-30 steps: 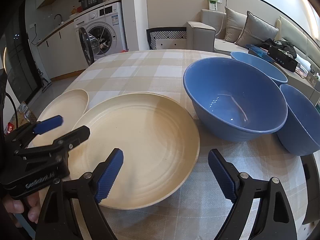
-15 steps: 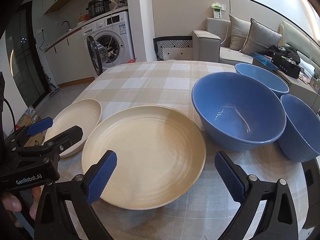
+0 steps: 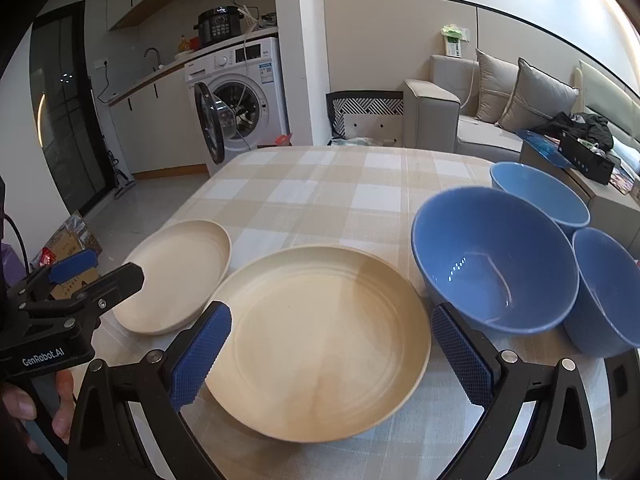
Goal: Organize plates and bowls
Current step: 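Move both tools back across the table to the rim of another cream plate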
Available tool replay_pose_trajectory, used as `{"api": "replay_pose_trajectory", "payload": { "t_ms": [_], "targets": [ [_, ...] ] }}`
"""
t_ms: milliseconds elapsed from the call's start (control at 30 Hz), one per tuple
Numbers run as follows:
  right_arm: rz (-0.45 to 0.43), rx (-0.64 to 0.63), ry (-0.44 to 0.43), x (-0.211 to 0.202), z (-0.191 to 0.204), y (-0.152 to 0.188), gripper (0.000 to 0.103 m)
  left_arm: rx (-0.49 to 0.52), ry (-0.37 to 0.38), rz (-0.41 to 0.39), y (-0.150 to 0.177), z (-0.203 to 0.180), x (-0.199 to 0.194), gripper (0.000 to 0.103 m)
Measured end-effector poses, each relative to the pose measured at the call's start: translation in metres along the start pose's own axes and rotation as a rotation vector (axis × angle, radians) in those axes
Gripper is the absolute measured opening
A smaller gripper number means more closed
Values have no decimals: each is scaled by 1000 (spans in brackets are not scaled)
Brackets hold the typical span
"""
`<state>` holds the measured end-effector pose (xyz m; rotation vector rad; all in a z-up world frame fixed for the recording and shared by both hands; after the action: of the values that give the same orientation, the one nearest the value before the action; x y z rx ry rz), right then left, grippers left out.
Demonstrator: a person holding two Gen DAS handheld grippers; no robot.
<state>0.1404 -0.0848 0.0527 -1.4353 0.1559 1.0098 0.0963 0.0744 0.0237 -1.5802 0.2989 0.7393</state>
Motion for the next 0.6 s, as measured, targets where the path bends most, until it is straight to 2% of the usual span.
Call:
{"api": "replay_pose_trajectory", "payload": {
  "t_ms": [300,467,600],
  "targets": [
    [-31,-51,-80,-4,16,-34,102,-50,-49,-8,-6,28,-8,103],
    [-12,-82,-149,2,32,-47,102,-68,-74,-14,-11,40,-11,103],
    [-7,-112,-162,8,43,-54,102,-85,-85,-12,-13,49,-11,103]
  ]
}}
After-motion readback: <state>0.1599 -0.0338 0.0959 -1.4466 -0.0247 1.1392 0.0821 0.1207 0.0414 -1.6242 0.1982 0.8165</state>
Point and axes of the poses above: each gripper's, at about its wrist camera, not at the fingertips, and x roughly the way its jaws point, z to its left, y to its underside, the point moved 4 cm from there along x, roughly the way its jaws point, and after that the axes turned 12 degrees about -y, right-handed, at the moved point
